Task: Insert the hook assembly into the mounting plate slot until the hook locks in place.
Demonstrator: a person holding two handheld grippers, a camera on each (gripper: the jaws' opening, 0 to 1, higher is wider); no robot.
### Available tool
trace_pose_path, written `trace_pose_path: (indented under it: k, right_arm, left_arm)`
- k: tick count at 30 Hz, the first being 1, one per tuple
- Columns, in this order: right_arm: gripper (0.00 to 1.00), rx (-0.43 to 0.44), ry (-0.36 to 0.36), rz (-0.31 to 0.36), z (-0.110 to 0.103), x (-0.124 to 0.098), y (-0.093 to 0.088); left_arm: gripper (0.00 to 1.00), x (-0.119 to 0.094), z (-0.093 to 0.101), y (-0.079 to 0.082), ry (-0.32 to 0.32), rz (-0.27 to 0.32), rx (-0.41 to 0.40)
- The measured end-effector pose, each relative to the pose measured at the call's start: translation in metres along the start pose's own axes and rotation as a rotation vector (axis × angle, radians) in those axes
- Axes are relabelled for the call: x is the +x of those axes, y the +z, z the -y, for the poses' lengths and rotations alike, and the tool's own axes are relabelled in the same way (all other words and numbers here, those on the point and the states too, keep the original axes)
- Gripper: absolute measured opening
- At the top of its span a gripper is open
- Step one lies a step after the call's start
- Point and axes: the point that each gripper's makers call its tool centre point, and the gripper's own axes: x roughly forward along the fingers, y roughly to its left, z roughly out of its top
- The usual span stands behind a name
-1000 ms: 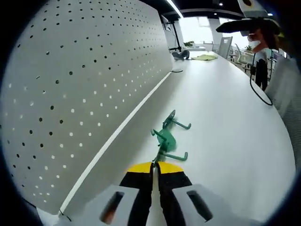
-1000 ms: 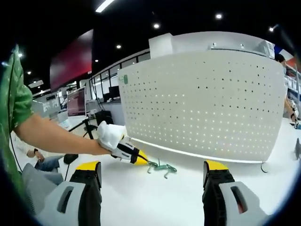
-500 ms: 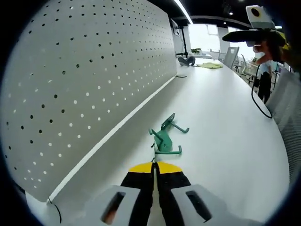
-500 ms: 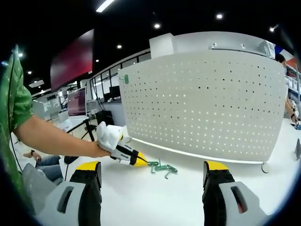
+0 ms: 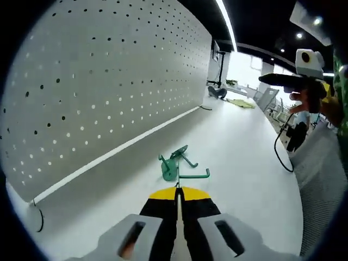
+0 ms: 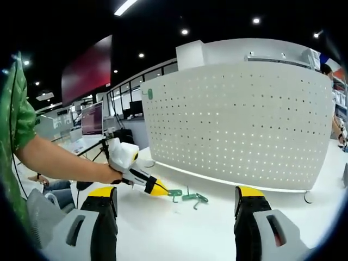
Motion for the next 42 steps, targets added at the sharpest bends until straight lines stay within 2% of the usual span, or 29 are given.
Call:
trace_pose_path:
  k: [4,9,20,25,31,38,42]
  right_arm:
    - [0.91,-0.005,0.014,0.011,-0.004,-0.001,0.003]
    - [0.91,-0.016,0.034,0.027,-0.011,-0.004,0.009]
    - [0.89,-0.046,0.074,0.073,-0.027,-0.020,0.025]
    - [0.86,-0.054,0.098,0.092,-0.033,-0.027,0.029]
    - [0.83,-0.064,0.123,0.106,-0.039,-0.034,0.032]
    - [0.62,-0.065,0.205,0.098,-0.052,-0.040,0.030]
    - [0.44,-0.036,0.272,0.078,-0.060,-0.042,0.026]
  left_arm:
    - [0.01,-0.009,0.020,0.006,-0.050,0.006,-0.011]
    - [0.01,-0.025,0.039,0.018,-0.074,0.022,-0.004]
    - [0.01,-0.066,0.071,0.052,-0.089,0.075,0.020]
    - [0.01,-0.079,0.089,0.062,-0.102,0.082,0.054]
    - [0.01,-0.092,0.108,0.065,-0.116,0.083,0.076]
    - [0.01,-0.103,0.130,0.063,-0.139,0.081,0.080]
    - [0.01,-0.108,0.140,0.063,-0.158,0.082,0.080]
